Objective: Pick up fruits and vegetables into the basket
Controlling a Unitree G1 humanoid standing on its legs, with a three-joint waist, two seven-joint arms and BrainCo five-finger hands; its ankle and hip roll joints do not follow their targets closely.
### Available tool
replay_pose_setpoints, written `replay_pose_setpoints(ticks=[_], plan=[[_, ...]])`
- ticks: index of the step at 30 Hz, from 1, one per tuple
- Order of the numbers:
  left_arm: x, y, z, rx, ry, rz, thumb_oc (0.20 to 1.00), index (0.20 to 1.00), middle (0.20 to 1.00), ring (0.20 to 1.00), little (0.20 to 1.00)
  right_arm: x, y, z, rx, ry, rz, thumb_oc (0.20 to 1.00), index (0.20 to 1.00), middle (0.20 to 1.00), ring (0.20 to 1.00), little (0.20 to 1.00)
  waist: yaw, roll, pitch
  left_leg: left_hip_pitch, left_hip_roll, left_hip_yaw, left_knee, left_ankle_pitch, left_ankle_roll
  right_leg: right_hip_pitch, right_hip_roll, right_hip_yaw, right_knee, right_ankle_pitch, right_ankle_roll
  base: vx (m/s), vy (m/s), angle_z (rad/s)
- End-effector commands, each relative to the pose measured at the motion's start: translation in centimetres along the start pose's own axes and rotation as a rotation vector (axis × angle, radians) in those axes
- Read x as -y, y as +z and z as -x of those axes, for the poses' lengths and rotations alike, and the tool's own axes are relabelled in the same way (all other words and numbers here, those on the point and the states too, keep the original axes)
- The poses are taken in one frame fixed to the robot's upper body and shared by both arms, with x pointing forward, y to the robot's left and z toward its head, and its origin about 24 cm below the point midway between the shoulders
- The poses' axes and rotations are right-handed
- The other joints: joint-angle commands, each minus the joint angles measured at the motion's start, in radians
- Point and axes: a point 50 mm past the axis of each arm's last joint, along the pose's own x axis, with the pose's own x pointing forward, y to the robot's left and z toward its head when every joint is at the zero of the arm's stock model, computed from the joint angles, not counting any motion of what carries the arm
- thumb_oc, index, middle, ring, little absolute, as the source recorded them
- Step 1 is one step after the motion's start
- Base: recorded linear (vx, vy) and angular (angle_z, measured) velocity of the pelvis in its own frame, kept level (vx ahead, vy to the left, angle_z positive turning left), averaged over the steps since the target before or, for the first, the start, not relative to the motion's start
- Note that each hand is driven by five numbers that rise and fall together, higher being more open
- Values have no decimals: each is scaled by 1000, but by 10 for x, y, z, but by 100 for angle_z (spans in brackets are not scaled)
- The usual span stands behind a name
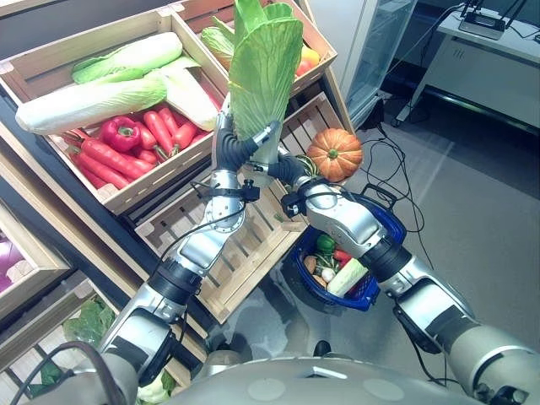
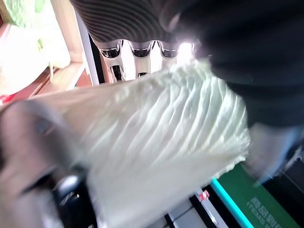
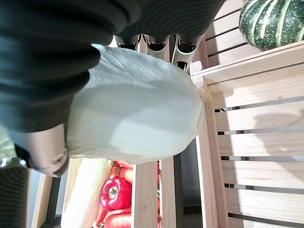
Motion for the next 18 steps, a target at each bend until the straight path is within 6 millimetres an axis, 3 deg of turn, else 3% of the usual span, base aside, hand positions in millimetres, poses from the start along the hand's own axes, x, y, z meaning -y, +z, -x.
replay_pose_setpoints(ticks=[1,3,7,8,10,14,18], plan=[[12,20,-6,114,-125,0,1000,1000,1000,1000,1000,-8,78,5,351,48,-24,200,200,200,200,200,16,-43,14,-1,11,63,33,-90,28,50,-86,26,64,-107,63,0,0,0],[5,-6,6,-14,-139,-5,1000,1000,1000,1000,1000,8,78,12,378,7,-28,200,200,200,200,200,18,-43,16,0,12,64,32,-88,28,51,-84,25,65,-108,63,0,0,0],[-13,-35,24,-132,-108,-38,1000,1000,1000,1000,1000,30,77,23,409,-53,-25,200,200,200,200,200,22,-41,19,0,14,67,33,-87,29,51,-82,24,67,-110,61,8,-26,5],[-32,-55,39,-215,-77,-61,1000,1000,1000,1000,1000,49,74,33,430,-101,-18,200,200,200,200,200,27,-40,21,-2,15,67,36,-87,29,50,-80,24,69,-112,60,11,-28,8],[-49,-71,56,-293,-49,-65,1000,1000,1000,1000,1000,65,70,42,445,-156,-8,200,200,200,200,200,30,-39,23,-2,17,67,35,-85,30,51,-78,23,69,-112,58,23,-31,7],[-69,-86,79,-348,-14,-89,1000,1000,1000,1000,1000,88,62,58,462,-234,-21,200,200,200,200,200,36,-37,27,-2,18,68,35,-85,31,51,-77,21,70,-114,57,23,-25,0],[-101,-103,121,-454,31,-141,1000,1000,1000,1000,1000,120,35,89,470,-372,-48,200,200,200,200,200,35,-31,39,-9,21,73,40,-83,34,40,-77,23,87,-122,57,29,-29,0]])
